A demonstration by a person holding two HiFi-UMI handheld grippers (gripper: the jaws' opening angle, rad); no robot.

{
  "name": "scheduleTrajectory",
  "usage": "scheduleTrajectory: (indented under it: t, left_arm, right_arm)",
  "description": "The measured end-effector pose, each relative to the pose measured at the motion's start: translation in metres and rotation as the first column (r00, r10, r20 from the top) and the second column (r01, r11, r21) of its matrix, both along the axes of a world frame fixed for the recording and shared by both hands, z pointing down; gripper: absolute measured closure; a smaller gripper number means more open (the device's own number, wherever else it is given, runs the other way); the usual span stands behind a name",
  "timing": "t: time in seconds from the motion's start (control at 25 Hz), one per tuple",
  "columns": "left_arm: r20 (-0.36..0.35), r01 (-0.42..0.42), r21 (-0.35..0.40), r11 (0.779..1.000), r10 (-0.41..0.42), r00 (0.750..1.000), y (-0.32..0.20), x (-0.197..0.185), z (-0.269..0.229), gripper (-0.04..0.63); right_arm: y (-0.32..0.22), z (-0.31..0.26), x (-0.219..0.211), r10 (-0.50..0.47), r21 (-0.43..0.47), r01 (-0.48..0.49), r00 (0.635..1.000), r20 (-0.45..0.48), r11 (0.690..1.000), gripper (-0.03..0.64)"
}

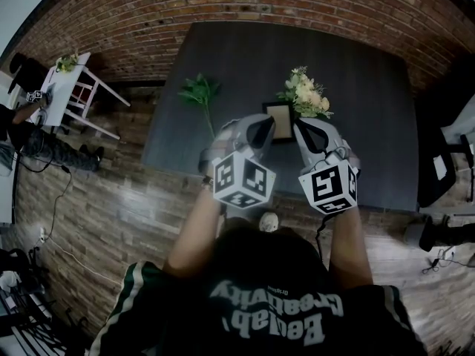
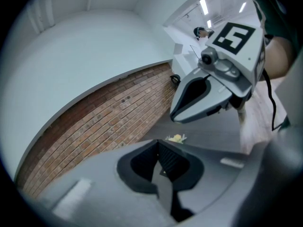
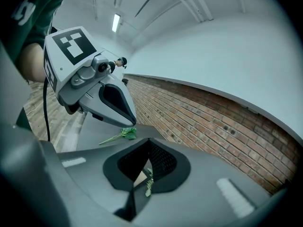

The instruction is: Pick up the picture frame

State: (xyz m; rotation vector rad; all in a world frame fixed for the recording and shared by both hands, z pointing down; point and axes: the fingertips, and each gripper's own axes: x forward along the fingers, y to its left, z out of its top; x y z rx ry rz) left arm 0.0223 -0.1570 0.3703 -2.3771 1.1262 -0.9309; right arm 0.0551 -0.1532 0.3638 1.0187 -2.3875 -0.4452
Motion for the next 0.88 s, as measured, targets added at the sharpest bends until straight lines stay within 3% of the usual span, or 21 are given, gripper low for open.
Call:
scheduleTrajectory:
  t: [0.88]
  left_arm:
    - [0.006,0.011,0.002,1.000,-0.011,1.000,0.0018,0.0022,-0.0004,0.592]
  right_arm:
    - [0.0024,0.0012,0.0043,-0.006,-0.002,0.006,1.000,0.003,1.000,0.611]
